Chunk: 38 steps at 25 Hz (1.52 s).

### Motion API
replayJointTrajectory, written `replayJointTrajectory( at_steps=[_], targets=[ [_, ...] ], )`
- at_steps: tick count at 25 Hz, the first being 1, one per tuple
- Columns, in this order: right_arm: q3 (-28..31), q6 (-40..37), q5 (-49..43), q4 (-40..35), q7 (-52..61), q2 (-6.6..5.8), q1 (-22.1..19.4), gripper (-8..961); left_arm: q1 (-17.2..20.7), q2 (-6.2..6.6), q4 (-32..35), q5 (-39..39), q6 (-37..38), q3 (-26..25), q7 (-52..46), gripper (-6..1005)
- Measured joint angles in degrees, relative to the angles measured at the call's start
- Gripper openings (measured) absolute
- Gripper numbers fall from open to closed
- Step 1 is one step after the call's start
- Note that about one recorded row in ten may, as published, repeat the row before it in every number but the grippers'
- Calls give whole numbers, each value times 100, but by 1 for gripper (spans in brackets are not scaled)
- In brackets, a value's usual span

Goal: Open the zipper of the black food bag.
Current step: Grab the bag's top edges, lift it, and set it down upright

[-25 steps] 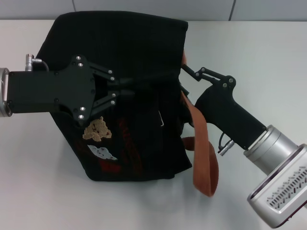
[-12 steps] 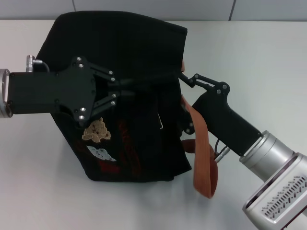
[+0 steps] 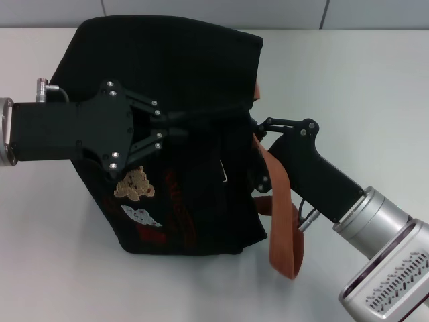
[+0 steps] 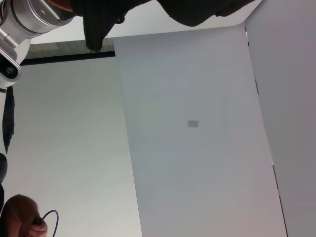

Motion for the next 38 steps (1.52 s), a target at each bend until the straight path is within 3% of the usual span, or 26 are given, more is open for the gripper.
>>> replayJointTrajectory(
  at_steps=[4, 19, 29, 35, 38],
  targets=[
    [3, 2, -2, 0, -1, 0, 0, -1, 2, -5, 0, -4, 2, -1, 1, 108],
    [27, 175, 25, -137, -4, 0, -153, 0, 60, 13, -268, -21, 8, -471, 189, 127],
    [257, 550, 41, -308, 18, 1, -392, 2, 199, 48, -344, -2, 51, -1263, 326, 140],
    [431, 700, 49, -446, 40, -1, -609, 4, 216, 236, -741, -12, 55, -1744, 422, 148],
    [540, 707, 49, -472, 47, -1, -696, 4, 268, 266, -763, -18, 45, -1839, 434, 152]
  ],
)
